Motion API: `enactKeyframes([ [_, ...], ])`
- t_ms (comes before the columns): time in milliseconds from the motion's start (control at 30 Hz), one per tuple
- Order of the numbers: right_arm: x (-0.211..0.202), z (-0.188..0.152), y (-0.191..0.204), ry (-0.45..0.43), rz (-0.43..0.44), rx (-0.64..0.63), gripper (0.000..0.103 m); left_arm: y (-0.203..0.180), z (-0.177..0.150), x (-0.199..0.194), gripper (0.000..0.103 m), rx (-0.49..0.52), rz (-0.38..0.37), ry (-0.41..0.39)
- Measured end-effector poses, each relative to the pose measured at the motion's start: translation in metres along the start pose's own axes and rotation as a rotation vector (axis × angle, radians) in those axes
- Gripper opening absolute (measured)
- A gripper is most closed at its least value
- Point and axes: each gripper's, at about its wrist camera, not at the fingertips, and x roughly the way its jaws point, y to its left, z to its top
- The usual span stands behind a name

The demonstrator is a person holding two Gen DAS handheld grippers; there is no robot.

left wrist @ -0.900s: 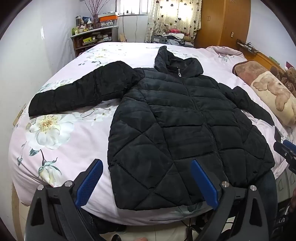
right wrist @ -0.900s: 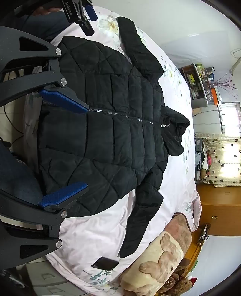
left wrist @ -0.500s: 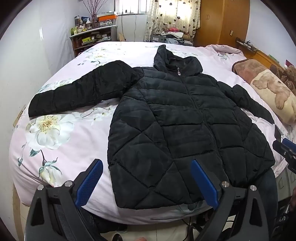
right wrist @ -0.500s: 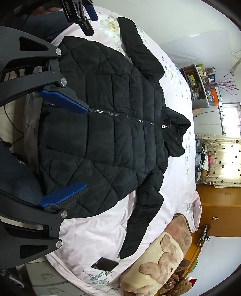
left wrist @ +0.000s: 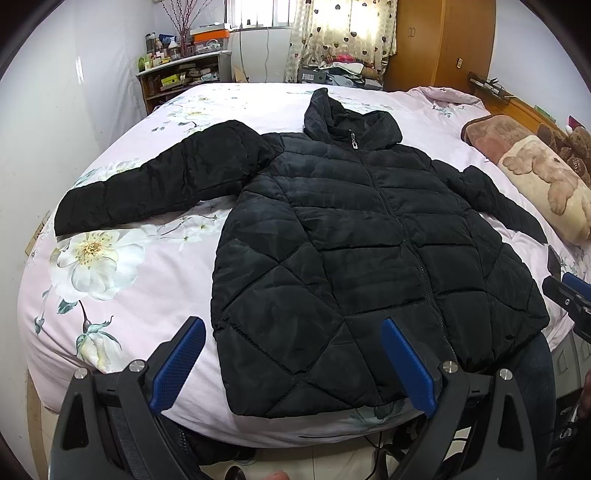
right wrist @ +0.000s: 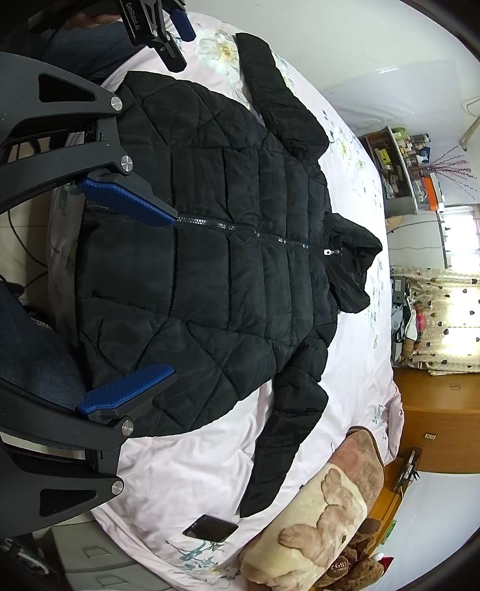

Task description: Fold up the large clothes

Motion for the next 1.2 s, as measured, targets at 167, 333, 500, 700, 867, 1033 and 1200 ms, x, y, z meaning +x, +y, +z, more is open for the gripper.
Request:
enactKeyframes([
  [167, 0.0004, -0.0002, 0.0002, 0.003, 0.001, -0.001, 0.077, -0.0004, -0.0002, 0.0009, 0.097, -0.001, -0.005, 0.003],
  [333, 0.0014, 0.0001, -0.0003, 0.005, 0.001, 0.000, 0.077, -0.0024, 0.0002, 0.0027, 0.097, 0.000, -0.007, 0.008],
  [500, 0.0019, 0.0003, -0.0002, 0.006, 0.001, 0.000, 0.077, -0.0033, 0.0007, 0.0030, 0.097, -0.002, -0.009, 0.010],
  [700, 0.0021, 0.0007, 0.0000, 0.006, 0.001, 0.000, 0.077, -0.0042, 0.0002, 0.0042, 0.097, 0.000, -0.010, 0.013],
  [867, 0.0027, 0.0010, 0.0000, 0.007, 0.001, 0.000, 0.077, -0.0048, 0.0007, 0.0072, 0.097, -0.001, -0.014, 0.016],
  [1033, 0.0036, 0.0005, 0.0001, 0.008, 0.001, 0.001, 0.077, -0.0035, 0.0012, 0.0078, 0.097, -0.001, -0.015, 0.020],
  [1200, 0.0036, 0.0008, 0.0004, 0.009, 0.001, 0.000, 0.077, -0.0035, 0.0010, 0.0078, 0.097, -0.001, -0.014, 0.020],
])
